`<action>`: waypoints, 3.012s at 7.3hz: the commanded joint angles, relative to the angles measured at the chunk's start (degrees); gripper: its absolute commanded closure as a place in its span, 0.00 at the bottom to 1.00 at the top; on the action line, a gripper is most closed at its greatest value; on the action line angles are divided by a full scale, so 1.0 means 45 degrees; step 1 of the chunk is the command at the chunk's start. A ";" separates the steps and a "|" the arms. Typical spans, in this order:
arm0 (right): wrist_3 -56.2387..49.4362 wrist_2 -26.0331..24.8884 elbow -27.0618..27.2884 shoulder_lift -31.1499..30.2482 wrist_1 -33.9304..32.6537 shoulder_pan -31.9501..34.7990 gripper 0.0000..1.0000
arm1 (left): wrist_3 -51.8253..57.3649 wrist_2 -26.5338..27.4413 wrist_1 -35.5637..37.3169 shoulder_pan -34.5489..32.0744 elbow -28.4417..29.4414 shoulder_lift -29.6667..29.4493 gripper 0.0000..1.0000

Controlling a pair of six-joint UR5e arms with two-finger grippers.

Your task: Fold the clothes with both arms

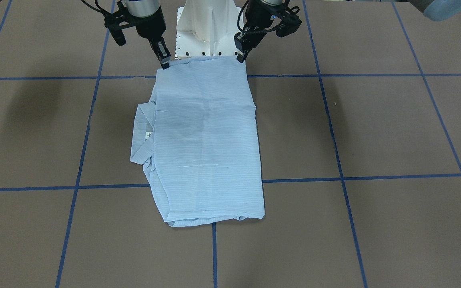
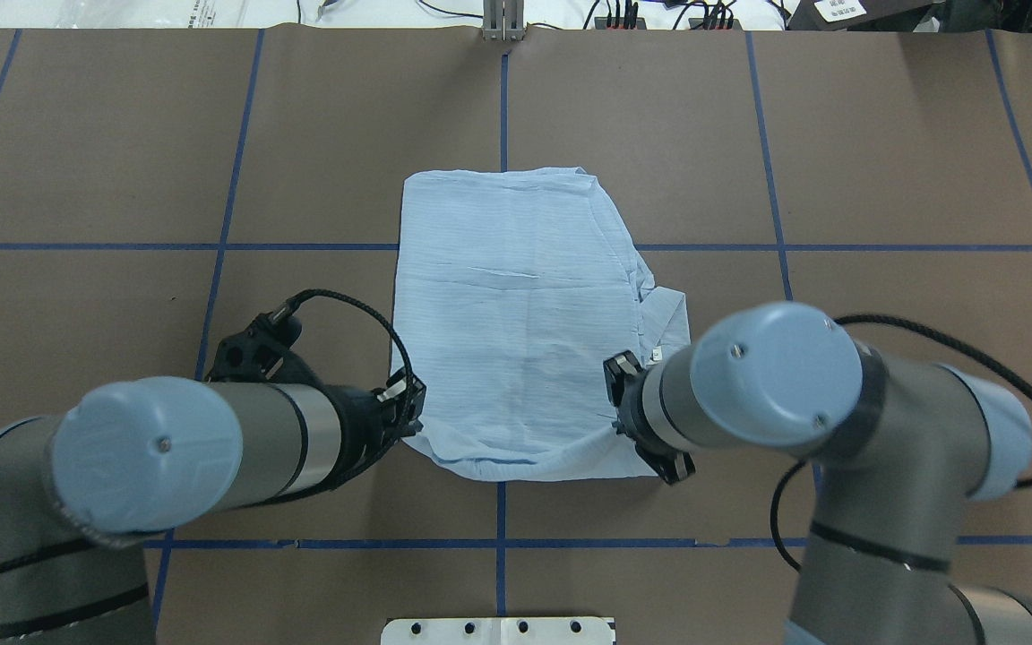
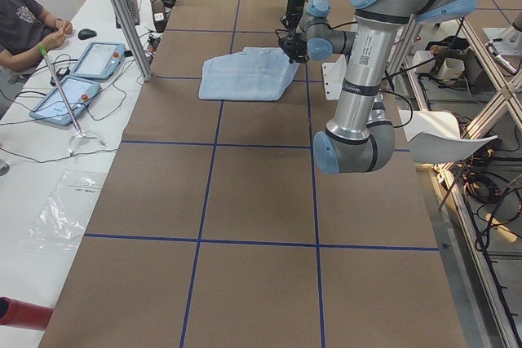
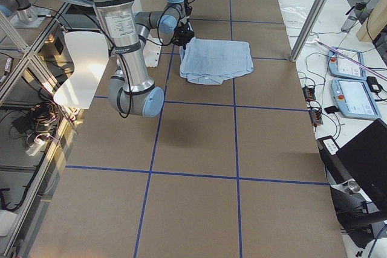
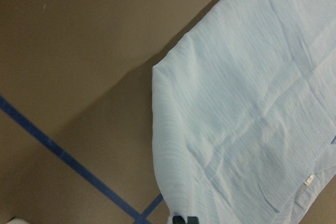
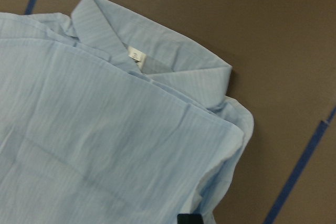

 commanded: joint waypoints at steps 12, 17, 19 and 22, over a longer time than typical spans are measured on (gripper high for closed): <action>-0.4726 0.2020 -1.2401 0.5553 0.5045 0.4518 1.00 | 0.5222 -0.0018 -0.6709 -0.4811 1.1773 -0.4194 1.00; -0.5758 0.2020 -1.4338 0.6294 0.6477 0.4829 0.01 | 0.5964 0.0021 -0.7864 -0.5142 1.3593 -0.4898 0.71; -0.6559 0.2758 -1.4321 0.6276 0.6458 0.5550 0.00 | 0.6472 -0.0076 -0.8043 -0.5826 1.3695 -0.4898 0.67; -0.8953 0.3345 -1.2846 0.4840 0.6303 0.6273 0.00 | 0.8996 -0.3154 -0.7829 -0.6879 1.0647 -0.2649 0.67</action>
